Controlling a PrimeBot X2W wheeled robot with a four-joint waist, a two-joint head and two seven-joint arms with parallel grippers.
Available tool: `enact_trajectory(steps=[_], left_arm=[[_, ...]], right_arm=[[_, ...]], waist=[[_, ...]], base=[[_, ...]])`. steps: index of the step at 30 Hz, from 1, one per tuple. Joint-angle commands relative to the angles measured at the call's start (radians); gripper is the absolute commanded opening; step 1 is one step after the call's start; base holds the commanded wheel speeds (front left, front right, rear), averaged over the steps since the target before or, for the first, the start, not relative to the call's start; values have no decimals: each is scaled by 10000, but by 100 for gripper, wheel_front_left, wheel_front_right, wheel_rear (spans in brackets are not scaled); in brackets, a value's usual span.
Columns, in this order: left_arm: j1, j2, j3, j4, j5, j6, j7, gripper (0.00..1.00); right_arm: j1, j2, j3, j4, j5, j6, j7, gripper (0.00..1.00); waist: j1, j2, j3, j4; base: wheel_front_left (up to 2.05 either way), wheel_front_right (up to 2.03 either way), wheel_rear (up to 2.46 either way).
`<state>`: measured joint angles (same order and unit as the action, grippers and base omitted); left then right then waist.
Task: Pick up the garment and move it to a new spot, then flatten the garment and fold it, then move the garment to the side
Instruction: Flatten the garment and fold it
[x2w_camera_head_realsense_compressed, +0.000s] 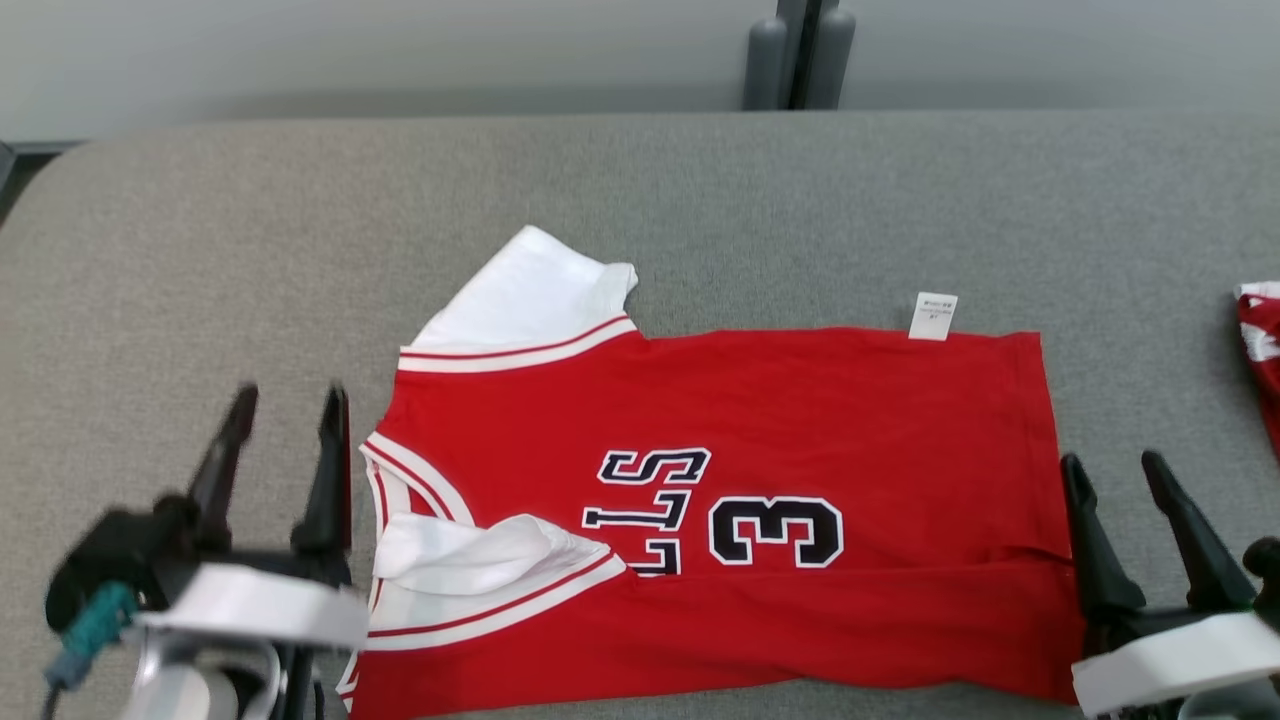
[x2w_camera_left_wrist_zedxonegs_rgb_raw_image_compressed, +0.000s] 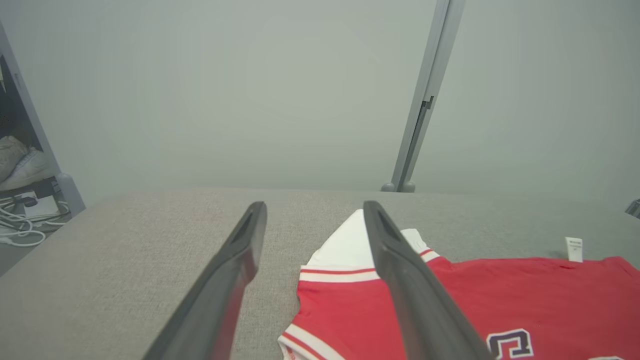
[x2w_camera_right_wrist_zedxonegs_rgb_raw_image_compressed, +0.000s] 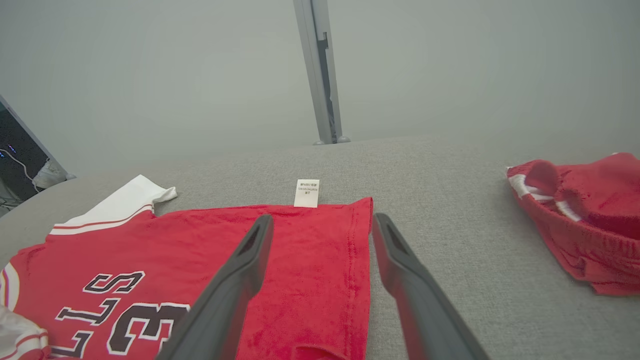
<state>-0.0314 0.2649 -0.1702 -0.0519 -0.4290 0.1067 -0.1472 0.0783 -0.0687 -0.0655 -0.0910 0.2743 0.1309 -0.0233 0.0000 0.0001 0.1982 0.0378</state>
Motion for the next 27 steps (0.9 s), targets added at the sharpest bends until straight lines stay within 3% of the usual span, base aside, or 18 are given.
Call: enact_trajectory(steps=[1,9,18,27], left_arm=[[-819,89,48,-105,86,-149,-34,100],[-3835,488,-143,635,49,-888,558,100],[-6506,426,-582,3835,-1017,-2012,1964,100],[-7430,369,-1256,5914,-1609,-2330,2615,100]], right_arm=[[-344,-28,-19,-188,-26,-2,28,100],[-1438,-158,303,-431,-71,-2,-6,100],[-2422,-165,698,-29,38,-2,-292,100],[-2710,-225,706,289,110,-2,-446,100]], waist=[[0,-1,622,-33],[0,-1,2203,-420],[0,-1,3198,-970],[0,-1,3392,-1021]], base=[[0,0,0],[0,0,0],[0,0,0],[0,0,0]])
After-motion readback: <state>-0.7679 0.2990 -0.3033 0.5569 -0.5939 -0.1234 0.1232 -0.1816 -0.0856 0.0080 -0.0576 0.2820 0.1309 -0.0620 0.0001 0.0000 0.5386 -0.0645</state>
